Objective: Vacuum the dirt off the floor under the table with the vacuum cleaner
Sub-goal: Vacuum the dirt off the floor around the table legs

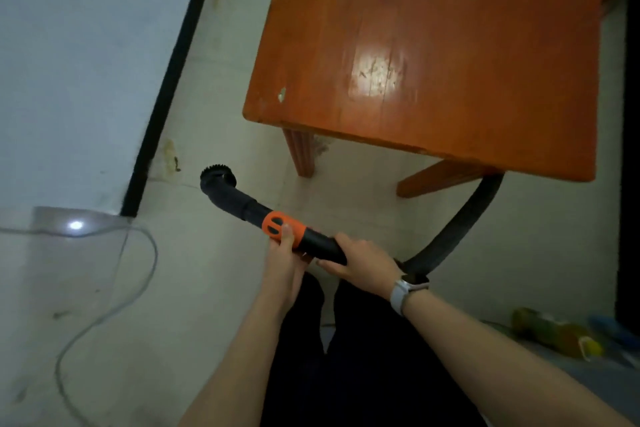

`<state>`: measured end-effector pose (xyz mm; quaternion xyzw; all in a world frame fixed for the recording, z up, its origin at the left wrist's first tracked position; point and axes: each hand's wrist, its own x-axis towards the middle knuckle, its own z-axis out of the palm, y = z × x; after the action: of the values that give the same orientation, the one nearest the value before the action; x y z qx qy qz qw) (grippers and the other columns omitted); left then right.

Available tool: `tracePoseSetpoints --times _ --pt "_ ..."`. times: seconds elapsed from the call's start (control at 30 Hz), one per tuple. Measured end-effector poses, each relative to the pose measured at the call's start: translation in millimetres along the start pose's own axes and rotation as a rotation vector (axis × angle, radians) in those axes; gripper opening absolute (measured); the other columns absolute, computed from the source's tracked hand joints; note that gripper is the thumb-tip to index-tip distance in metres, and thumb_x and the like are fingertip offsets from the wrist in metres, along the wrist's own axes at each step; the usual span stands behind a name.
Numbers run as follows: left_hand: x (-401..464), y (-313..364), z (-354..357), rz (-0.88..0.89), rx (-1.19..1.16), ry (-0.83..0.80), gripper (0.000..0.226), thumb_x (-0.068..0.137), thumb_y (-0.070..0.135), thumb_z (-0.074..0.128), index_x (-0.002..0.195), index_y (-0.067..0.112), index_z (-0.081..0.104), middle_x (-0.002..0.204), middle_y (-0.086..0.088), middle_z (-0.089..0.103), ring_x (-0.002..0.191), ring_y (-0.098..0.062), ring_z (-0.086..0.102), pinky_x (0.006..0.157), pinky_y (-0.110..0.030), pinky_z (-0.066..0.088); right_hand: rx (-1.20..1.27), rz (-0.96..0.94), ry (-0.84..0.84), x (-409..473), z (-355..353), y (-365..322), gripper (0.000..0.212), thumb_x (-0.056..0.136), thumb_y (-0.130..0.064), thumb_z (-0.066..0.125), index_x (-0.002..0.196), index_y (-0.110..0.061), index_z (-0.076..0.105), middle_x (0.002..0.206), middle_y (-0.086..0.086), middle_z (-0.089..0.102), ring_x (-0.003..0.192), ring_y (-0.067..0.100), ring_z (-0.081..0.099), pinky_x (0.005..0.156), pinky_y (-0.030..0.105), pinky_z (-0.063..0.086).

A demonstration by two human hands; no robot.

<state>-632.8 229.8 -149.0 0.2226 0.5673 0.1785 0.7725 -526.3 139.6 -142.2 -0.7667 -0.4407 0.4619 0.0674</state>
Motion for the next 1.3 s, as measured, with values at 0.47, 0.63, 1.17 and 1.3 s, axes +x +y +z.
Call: tracePoseSetpoints --times 0.47,0.63,1.17,1.3 --pt "55 57 -62 -0.130 0.206 -0.137 0.031 0.102 0.023 0.032 0.126 0.005 0.038 0.111 -0.022 0.052 0.100 -0.034 0.056 0.077 -0.039 0.055 0.184 0.188 0.137 47 59 -68 0.046 0.091 -0.051 0.051 0.112 -0.010 0.047 0.108 0.014 0.062 0.098 0.032 0.060 0.076 0.036 0.045" --pt "84 92 -109 -0.160 0.354 -0.260 0.038 0.102 0.025 0.033 0.132 0.003 0.037 0.100 -0.016 0.059 0.094 -0.030 0.060 0.079 -0.039 0.051 0.281 0.255 0.233 75 95 -118 0.042 0.092 -0.049 0.051 0.110 -0.011 0.047 0.103 0.012 0.064 0.092 0.030 0.062 0.068 0.034 0.040" --pt "177 53 -151 -0.216 0.655 -0.301 0.032 0.102 0.023 0.035 0.127 0.003 0.039 0.101 -0.017 0.058 0.091 -0.029 0.061 0.075 -0.037 0.050 0.712 0.383 0.309 153 202 -104 0.041 0.093 -0.046 0.052 0.109 -0.009 0.046 0.098 0.012 0.062 0.087 0.029 0.061 0.069 0.035 0.045" --pt "238 -14 -141 -0.299 0.653 -0.204 0.041 0.102 0.026 0.038 0.136 0.005 0.037 0.130 -0.019 0.052 0.120 -0.034 0.051 0.089 -0.046 0.044 0.666 0.379 0.243 197 224 -18 0.041 0.093 -0.040 0.054 0.116 -0.007 0.047 0.104 0.013 0.062 0.093 0.030 0.061 0.070 0.030 0.042"
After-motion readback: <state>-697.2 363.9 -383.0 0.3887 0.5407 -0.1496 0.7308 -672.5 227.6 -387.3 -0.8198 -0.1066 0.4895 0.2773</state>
